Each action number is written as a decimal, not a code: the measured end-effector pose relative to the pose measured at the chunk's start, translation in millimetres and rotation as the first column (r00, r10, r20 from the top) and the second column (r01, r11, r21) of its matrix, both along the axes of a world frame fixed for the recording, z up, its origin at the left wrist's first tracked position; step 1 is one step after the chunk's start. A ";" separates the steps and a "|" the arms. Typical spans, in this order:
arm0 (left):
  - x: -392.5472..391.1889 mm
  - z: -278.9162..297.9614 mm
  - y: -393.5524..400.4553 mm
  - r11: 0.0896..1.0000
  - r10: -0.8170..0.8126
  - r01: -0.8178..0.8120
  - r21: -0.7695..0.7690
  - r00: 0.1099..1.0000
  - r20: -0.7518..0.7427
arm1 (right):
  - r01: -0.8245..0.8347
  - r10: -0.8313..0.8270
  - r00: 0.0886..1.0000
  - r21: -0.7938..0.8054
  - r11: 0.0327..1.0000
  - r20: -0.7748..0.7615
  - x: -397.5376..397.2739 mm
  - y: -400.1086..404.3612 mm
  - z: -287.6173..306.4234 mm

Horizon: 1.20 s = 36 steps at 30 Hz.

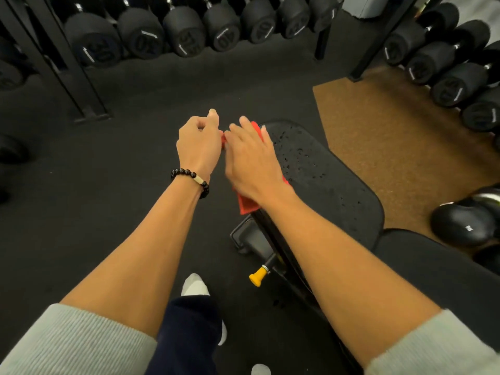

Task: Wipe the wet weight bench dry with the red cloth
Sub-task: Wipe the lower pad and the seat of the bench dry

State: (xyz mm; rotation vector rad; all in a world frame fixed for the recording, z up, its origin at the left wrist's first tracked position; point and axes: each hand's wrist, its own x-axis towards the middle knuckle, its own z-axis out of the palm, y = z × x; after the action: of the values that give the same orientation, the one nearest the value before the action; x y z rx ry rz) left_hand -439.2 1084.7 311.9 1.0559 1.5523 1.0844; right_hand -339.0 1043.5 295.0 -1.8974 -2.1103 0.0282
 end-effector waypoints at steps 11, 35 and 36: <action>5.2 7.1 -1.4 0.984 -0.155 0.160 -0.079 0.985 0.074 | 0.369 -0.366 0.925 0.016 0.929 -0.105 38.2 29.6 15.4; -4.4 11.2 -12.7 0.959 -0.234 0.241 -0.146 0.970 0.063 | -0.020 0.027 0.998 0.139 0.990 -0.049 1.6 -32.7 -19.0; -4.3 11.6 -12.6 0.954 -0.245 0.257 -0.154 0.965 0.091 | -0.007 0.014 0.999 0.132 0.991 -0.049 11.7 -21.0 -15.9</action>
State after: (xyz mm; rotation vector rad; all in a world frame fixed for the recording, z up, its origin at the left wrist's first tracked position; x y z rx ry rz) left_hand -443.6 1072.1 323.5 1.0570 1.3820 0.7966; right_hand -327.2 1022.5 279.1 -1.7915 -2.0367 -0.0599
